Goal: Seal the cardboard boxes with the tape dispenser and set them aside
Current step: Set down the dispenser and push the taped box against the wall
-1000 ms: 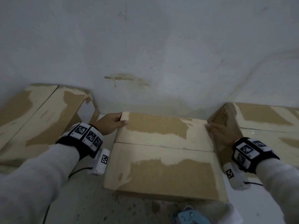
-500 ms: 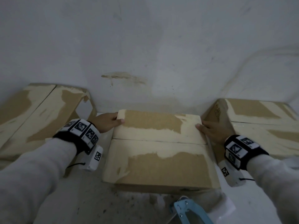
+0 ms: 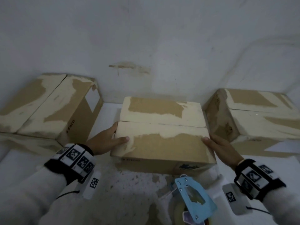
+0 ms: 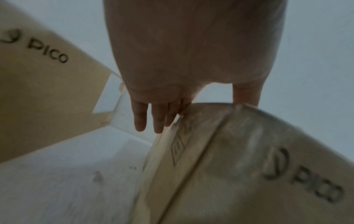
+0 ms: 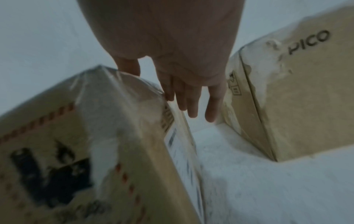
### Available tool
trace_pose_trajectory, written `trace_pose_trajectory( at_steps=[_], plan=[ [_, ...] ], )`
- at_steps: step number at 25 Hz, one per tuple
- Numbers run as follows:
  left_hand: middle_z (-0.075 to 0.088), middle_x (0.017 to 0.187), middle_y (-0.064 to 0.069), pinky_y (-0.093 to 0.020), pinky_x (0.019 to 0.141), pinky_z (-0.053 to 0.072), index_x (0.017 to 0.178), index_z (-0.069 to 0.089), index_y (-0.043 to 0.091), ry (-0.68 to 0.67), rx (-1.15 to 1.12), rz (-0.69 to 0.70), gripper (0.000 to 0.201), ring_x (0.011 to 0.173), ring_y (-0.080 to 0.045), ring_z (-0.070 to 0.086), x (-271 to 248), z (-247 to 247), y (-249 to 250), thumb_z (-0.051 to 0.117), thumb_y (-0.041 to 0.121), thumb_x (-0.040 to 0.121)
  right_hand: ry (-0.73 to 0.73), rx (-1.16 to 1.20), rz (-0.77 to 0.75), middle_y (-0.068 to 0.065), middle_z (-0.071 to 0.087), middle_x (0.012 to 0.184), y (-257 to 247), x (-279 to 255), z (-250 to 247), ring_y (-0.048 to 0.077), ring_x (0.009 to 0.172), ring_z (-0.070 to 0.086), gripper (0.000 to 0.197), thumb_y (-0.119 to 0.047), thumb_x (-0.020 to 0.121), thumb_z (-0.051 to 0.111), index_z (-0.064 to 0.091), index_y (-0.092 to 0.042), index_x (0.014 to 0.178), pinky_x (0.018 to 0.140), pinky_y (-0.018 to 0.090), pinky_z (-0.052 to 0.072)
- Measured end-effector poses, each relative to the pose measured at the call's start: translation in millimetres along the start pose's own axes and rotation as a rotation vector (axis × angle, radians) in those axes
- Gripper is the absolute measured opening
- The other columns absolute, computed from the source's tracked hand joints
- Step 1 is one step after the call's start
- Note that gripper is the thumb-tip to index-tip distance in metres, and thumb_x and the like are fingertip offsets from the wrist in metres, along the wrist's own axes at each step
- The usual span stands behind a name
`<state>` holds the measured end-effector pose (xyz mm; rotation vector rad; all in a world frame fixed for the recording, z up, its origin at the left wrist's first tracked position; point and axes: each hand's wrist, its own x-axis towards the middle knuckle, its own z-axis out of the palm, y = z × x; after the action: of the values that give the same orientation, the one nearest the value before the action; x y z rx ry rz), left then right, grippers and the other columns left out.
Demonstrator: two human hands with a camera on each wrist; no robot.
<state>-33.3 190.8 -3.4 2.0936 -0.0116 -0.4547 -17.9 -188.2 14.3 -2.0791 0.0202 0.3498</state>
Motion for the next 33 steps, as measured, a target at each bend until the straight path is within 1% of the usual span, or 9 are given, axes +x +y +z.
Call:
trace_pose_trajectory(
  at_steps=[2, 6, 15, 18, 21, 24, 27, 29, 33],
  plan=[
    [0.05, 0.127, 0.021, -0.021, 0.09, 0.045, 0.141, 0.023, 0.038, 0.101, -0.148, 0.048, 0.095, 0.111, 0.0, 0.052, -15, 20, -2, 0.063, 0.072, 0.062, 0.042, 0.089, -0.008, -0.014, 0.063, 0.112, 14, -13, 8, 0.008, 0.106, 0.058, 0.03, -0.036, 0.092, 0.051, 0.057, -0.028, 0.121, 0.092, 0.03, 0.045],
    [0.055, 0.119, 0.018, -0.023, 0.09, 0.046, 0.132, 0.036, 0.033, 0.289, -0.452, 0.084, 0.065, 0.107, 0.004, 0.053, -10, 45, -6, 0.071, 0.031, 0.077, 0.058, 0.285, 0.025, -0.008, 0.058, 0.126, 20, -18, 27, 0.011, 0.117, 0.054, 0.084, -0.071, 0.067, 0.051, 0.047, -0.023, 0.135, 0.105, 0.039, 0.04],
    [0.054, 0.127, 0.004, -0.033, 0.102, 0.037, 0.138, 0.042, 0.021, 0.386, -0.469, 0.067, 0.048, 0.121, -0.016, 0.048, 55, 17, 3, 0.056, 0.022, 0.093, 0.084, 0.37, 0.1, -0.006, 0.054, 0.127, -6, 38, 29, 0.017, 0.123, 0.046, 0.049, -0.063, 0.09, 0.029, 0.051, -0.032, 0.122, 0.111, 0.039, 0.031],
    [0.057, 0.119, 0.013, -0.035, 0.104, 0.038, 0.131, 0.045, 0.027, 0.355, -0.537, 0.085, 0.045, 0.121, -0.017, 0.05, 50, 15, -1, 0.059, 0.033, 0.089, 0.122, 0.268, 0.082, -0.002, 0.038, 0.15, 8, 44, 28, 0.017, 0.138, 0.034, 0.093, -0.086, 0.07, 0.034, 0.035, -0.027, 0.143, 0.116, 0.047, 0.024],
    [0.064, 0.118, 0.02, -0.025, 0.092, 0.05, 0.129, 0.049, 0.032, 0.36, -0.484, 0.135, 0.062, 0.111, -0.001, 0.059, 24, 19, -16, 0.068, 0.042, 0.071, 0.252, 0.232, 0.026, 0.002, 0.046, 0.143, 15, 34, 25, 0.022, 0.128, 0.045, 0.06, -0.054, 0.089, 0.046, 0.04, -0.022, 0.14, 0.104, 0.043, 0.039],
    [0.067, 0.095, 0.036, -0.008, 0.073, 0.052, 0.119, 0.054, 0.037, 0.429, -0.43, 0.154, 0.053, 0.094, 0.011, 0.063, 4, 27, -27, 0.071, 0.007, 0.079, 0.121, 0.323, -0.013, -0.004, 0.057, 0.127, 33, 18, 17, 0.015, 0.112, 0.056, 0.058, -0.024, 0.084, 0.065, 0.042, -0.028, 0.137, 0.081, 0.031, 0.048],
    [0.069, 0.107, 0.009, -0.009, 0.074, 0.053, 0.128, 0.056, 0.011, 0.53, -0.518, 0.101, 0.053, 0.096, -0.005, 0.066, 0, 28, -33, 0.069, -0.002, 0.078, 0.142, 0.275, -0.045, -0.01, 0.067, 0.114, 52, 9, 12, 0.017, 0.11, 0.059, 0.061, -0.01, 0.079, 0.071, 0.05, -0.029, 0.133, 0.086, 0.028, 0.054],
    [0.064, 0.117, -0.007, -0.018, 0.081, 0.056, 0.128, 0.056, 0.003, 0.55, -0.597, 0.054, 0.05, 0.1, -0.014, 0.065, 0, 29, -38, 0.068, 0.0, 0.079, 0.245, 0.302, -0.062, -0.007, 0.071, 0.1, 52, 7, 14, 0.016, 0.099, 0.062, 0.05, -0.002, 0.079, 0.068, 0.056, -0.022, 0.123, 0.071, 0.013, 0.055],
    [0.063, 0.117, -0.017, -0.02, 0.079, 0.057, 0.127, 0.054, -0.003, 0.582, -0.767, -0.008, 0.042, 0.106, -0.027, 0.059, 2, 35, -48, 0.061, 0.001, 0.085, 0.321, 0.351, -0.073, -0.002, 0.067, 0.095, 48, 4, 21, -0.003, 0.079, 0.064, 0.044, 0.0, 0.079, 0.068, 0.057, -0.016, 0.119, 0.069, 0.014, 0.055]
  ],
)
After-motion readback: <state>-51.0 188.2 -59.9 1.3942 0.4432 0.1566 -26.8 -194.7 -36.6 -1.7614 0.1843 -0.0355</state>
